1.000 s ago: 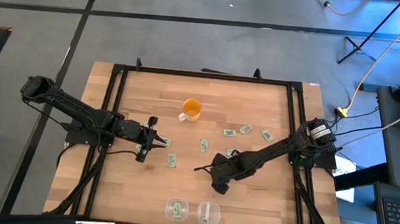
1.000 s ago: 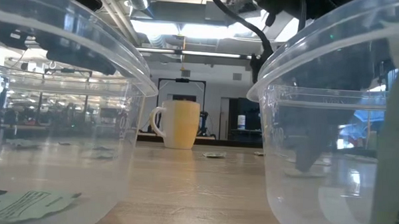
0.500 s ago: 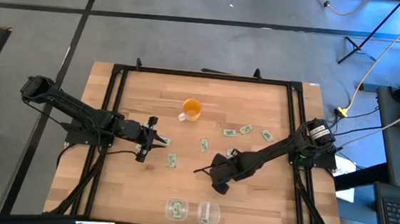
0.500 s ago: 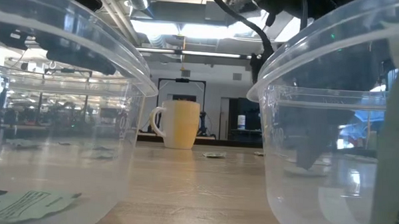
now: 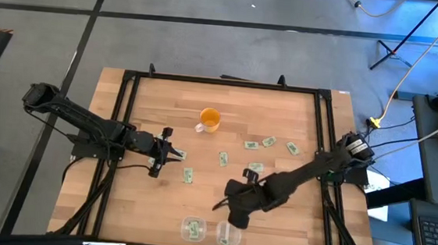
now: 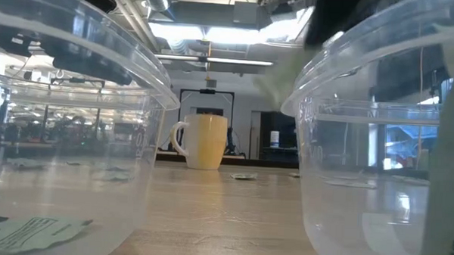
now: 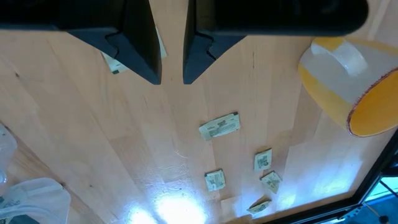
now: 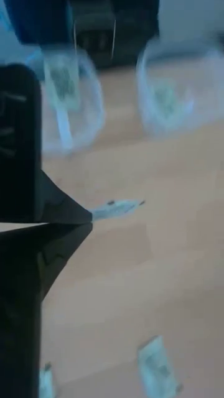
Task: Pick and place items into bin
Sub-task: Put the green stevia packet into the right transparent bin, then put the green stevia packet into the left transparent bin
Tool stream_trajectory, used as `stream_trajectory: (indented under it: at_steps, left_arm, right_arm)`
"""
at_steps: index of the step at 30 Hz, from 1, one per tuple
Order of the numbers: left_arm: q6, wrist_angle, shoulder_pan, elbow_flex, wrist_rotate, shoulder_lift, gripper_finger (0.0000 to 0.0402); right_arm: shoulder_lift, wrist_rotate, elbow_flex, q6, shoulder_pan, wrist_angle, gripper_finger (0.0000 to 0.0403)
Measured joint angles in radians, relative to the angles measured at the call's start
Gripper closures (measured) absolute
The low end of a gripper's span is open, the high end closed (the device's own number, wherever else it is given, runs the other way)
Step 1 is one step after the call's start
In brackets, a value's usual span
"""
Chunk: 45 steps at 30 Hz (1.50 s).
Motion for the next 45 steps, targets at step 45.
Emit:
stream_trajectory:
  at_steps: [45]
  left_arm:
    - [0.017, 0.0, -0.002, 0.0, 0.0, 0.0, 0.034]
  right_arm:
    - [0.123, -0.051, 0.012, 0.209, 0.161, 0.112, 0.0302]
